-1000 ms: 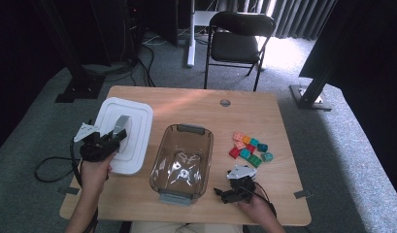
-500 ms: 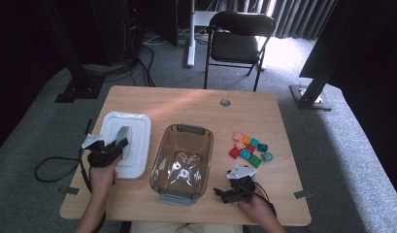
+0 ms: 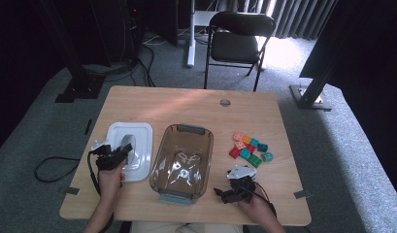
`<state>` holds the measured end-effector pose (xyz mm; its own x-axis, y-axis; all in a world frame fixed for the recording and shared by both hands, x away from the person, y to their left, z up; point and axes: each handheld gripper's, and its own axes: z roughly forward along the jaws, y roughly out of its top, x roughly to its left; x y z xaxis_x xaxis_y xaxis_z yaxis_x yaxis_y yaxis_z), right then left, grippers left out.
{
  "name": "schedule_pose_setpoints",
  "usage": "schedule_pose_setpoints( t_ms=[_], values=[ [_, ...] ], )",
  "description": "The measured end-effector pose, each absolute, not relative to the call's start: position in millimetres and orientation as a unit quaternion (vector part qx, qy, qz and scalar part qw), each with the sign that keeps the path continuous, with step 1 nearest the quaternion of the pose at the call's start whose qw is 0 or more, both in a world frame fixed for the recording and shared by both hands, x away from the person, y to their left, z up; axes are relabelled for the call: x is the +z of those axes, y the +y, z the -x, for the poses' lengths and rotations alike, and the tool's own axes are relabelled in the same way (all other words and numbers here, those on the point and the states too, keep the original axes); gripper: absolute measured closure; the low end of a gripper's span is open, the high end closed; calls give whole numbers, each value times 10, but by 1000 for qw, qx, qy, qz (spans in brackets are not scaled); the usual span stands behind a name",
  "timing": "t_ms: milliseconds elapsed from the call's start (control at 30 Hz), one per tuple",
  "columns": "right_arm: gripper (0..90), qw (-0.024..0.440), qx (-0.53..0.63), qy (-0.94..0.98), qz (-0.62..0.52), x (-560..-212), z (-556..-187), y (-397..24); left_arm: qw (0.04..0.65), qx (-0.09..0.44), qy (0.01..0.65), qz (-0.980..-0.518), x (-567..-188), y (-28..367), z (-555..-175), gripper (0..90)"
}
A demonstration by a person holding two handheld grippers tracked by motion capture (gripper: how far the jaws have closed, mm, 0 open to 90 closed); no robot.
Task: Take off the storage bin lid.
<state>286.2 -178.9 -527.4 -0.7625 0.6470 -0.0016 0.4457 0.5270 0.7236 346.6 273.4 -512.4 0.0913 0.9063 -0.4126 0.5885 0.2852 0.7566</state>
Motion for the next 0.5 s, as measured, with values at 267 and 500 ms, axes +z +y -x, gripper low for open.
schedule_pose_setpoints(
  t_ms=[267, 500],
  values=[
    [129, 136, 369, 863, -317, -5274, -2862, -1790, 445, 172, 654, -587, -5176, 2719, -3512, 666],
    [129, 136, 369, 863, -316, -5274, -2862, -1790, 435, 173, 644, -606, -5168, 2634, -3516, 665]
  ],
)
